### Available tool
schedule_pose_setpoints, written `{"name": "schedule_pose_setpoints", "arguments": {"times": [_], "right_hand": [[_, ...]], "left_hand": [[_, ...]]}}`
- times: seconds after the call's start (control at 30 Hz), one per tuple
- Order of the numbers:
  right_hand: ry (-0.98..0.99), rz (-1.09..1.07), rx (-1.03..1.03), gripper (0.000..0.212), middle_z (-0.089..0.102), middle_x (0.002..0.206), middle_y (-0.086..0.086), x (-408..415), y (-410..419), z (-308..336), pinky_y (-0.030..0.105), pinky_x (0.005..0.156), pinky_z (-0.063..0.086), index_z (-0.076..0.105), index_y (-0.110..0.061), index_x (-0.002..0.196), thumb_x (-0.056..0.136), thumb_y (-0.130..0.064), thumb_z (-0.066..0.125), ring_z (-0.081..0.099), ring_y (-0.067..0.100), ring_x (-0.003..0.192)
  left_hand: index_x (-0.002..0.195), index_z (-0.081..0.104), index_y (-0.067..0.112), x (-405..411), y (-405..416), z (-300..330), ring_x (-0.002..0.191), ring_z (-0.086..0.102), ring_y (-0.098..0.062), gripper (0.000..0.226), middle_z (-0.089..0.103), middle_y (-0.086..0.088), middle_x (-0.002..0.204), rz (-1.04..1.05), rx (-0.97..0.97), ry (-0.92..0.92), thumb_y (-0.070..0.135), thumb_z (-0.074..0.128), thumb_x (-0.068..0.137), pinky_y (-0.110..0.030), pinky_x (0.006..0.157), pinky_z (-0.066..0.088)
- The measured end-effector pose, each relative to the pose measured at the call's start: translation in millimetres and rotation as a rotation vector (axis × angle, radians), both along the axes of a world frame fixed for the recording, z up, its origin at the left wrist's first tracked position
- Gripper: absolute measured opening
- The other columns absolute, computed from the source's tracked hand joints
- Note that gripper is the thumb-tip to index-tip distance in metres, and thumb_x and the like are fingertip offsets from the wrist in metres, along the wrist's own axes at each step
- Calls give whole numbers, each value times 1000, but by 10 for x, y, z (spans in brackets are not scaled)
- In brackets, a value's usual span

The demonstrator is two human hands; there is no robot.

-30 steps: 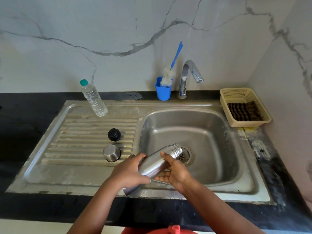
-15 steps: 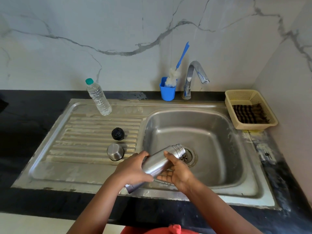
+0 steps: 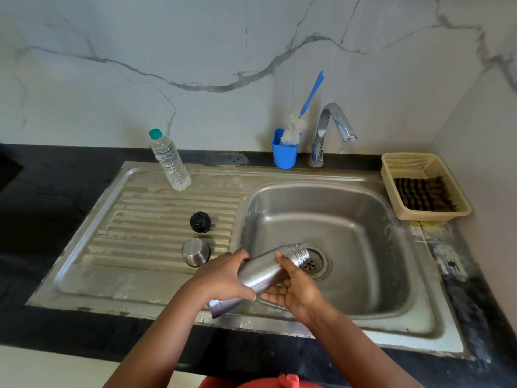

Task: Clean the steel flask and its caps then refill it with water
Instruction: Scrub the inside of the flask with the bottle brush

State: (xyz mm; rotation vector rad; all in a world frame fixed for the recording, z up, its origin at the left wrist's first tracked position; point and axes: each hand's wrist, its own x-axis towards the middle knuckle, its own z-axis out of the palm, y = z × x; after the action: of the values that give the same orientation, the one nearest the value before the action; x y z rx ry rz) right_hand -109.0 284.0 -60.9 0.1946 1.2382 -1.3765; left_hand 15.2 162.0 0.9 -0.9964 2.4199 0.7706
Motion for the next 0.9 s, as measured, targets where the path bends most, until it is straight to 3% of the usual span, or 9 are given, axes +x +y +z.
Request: {"name": "schedule_pose_setpoints", "arguments": {"times": [0.33, 0.43, 0.73, 0.9], "right_hand": [[1, 3, 33, 45, 72, 96, 24, -9, -20, -35, 43, 73, 61, 60, 0, 112, 90, -39, 66, 73, 35, 82], [-11, 17, 33, 47, 74, 89, 21, -16, -18, -43, 41, 70, 61, 62, 2, 113, 91, -39, 64, 73, 31, 77], [-59, -42, 40, 54, 68, 100, 26, -86, -31, 23, 36, 58, 60, 56, 3, 115, 89, -43, 66, 72, 32, 76], [-72, -115, 46, 54, 67, 91, 22, -120, -71, 1, 35, 53, 60, 56, 2, 114, 89, -46, 65, 69, 30, 78]], "left_hand": [[144, 29, 38, -65, -120, 121, 109, 54, -18, 86, 51, 4, 132, -28, 124, -87, 59, 73, 73, -34, 94, 48], [144, 29, 41, -67, -184, 184, 109, 54, -16, 83, 50, 8, 129, -36, 180, -95, 67, 67, 75, -30, 92, 47], [141, 38, 43, -109, -320, 376, 120, 50, -17, 71, 48, 4, 133, 40, 333, -12, 77, 54, 80, -34, 100, 44], [134, 46, 43, -174, -398, 421, 121, 47, -16, 66, 47, 4, 127, 119, 439, 79, 77, 54, 79, -33, 93, 42]]}}
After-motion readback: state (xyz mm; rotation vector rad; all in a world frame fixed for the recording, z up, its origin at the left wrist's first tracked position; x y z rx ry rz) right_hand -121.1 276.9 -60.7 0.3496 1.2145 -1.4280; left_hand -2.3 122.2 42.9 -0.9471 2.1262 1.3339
